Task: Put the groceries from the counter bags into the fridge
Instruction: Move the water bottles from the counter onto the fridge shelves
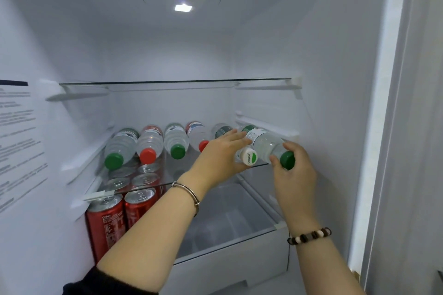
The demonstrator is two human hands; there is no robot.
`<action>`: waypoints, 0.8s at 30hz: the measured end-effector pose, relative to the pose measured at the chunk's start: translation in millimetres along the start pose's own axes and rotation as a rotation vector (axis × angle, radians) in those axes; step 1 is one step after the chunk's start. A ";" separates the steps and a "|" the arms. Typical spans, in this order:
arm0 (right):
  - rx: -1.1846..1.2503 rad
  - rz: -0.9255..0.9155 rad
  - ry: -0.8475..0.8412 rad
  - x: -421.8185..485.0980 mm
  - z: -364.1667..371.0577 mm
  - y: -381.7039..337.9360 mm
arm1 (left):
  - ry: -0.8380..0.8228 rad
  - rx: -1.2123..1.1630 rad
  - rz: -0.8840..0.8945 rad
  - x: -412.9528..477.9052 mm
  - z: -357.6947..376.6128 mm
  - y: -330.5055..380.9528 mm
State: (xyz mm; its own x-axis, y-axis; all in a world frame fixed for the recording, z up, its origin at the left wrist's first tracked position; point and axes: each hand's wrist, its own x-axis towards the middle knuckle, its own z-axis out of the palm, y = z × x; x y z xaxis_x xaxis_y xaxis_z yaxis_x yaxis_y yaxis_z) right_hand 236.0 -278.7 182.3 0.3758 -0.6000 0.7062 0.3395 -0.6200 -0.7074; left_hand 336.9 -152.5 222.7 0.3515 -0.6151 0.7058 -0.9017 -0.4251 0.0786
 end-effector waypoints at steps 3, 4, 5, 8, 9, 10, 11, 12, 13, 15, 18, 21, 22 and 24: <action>0.002 0.000 -0.001 0.0 -0.4 0.2 | -0.069 0.018 -0.029 -1.9 -3.8 1.3; 0.002 0.005 -0.003 0.3 -0.6 0.1 | -0.067 0.013 -0.036 -2.3 -4.3 2.4; 0.006 0.012 -0.006 1.0 -0.6 -0.2 | -0.061 0.002 -0.043 -2.3 -4.1 3.3; 0.010 0.035 -0.041 5.3 0.1 -0.6 | -0.065 -0.004 -0.071 -0.4 -1.5 2.7; 0.008 0.044 -0.061 6.7 0.9 -0.8 | -0.079 0.008 -0.085 1.2 -0.4 1.3; 0.002 0.053 -0.080 7.5 1.6 -1.4 | -0.098 0.026 -0.100 3.1 0.3 -0.2; -0.007 0.060 -0.093 8.2 2.5 -1.8 | -0.121 0.050 -0.117 5.6 0.8 -1.8; -0.019 0.063 -0.098 8.8 3.3 -2.4 | -0.143 0.088 -0.130 8.5 0.9 -3.4; -0.032 0.063 -0.102 9.5 4.1 -3.2 | -0.161 0.142 -0.136 11.7 1.0 -5.3; -0.069 0.058 -0.112 10.9 5.4 -5.0 | -0.179 0.275 -0.124 17.1 1.2 -9.9; -0.137 0.046 -0.129 14.0 9.0 -7.7 | -0.156 0.397 -0.158 20.8 3.3 -18.4; -0.199 0.034 -0.147 16.6 15.1 -9.8 | -0.146 0.431 -0.232 24.1 7.4 -23.4; -0.220 0.036 -0.158 17.6 17.6 -10.0 | -0.149 0.437 -0.248 25.7 8.7 -24.2; -0.266 0.042 -0.178 20.7 22.1 -10.2 | -0.148 0.443 -0.271 28.5 10.7 -25.1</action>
State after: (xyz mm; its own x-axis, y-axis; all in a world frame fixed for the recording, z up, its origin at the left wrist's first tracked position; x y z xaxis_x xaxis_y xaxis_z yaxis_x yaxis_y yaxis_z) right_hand 259.4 -273.6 203.5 0.5374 -0.5445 0.6439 0.0921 -0.7211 -0.6867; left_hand 372.2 -166.6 233.3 0.6171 -0.5178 0.5925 -0.5924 -0.8013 -0.0833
